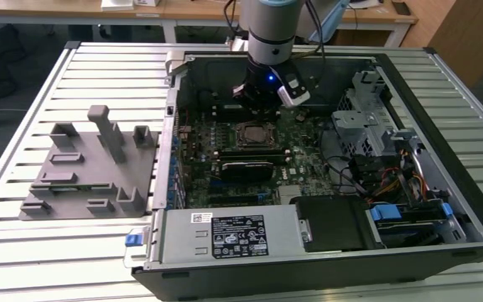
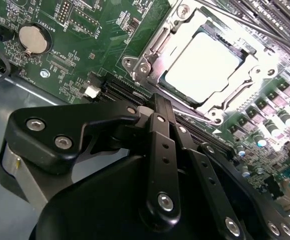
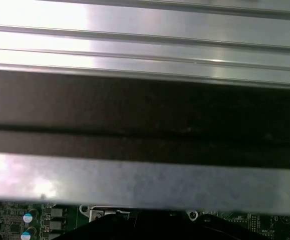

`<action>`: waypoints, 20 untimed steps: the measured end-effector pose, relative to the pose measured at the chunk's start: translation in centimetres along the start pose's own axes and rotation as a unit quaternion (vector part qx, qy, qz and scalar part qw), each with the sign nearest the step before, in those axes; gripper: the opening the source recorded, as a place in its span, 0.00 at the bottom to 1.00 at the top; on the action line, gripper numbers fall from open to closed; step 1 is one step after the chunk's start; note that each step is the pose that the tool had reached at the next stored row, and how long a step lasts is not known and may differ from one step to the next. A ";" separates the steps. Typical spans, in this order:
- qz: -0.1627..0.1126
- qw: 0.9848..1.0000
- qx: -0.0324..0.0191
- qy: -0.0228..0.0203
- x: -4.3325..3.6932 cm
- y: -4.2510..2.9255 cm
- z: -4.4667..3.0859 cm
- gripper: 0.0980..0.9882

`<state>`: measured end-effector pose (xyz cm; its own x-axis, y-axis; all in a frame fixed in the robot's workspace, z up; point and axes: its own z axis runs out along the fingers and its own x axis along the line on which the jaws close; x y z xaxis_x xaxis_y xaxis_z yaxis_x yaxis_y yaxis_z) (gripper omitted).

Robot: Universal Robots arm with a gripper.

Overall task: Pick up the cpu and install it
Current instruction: 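Install the first cpu locking lever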

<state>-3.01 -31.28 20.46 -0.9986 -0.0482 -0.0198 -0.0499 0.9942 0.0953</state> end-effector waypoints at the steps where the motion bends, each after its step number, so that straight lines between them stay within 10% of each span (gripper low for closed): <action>1: 0.000 1.000 0.000 0.000 -0.03 -0.01 0.09 0.01; 12: 0.000 1.000 0.001 0.000 -0.13 -0.04 0.40 0.01; 20: 0.000 1.000 0.020 0.001 -0.16 -0.07 0.67 0.01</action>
<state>-2.84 -31.27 19.80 -0.9986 -0.0490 -0.0176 -0.0499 0.9972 0.0559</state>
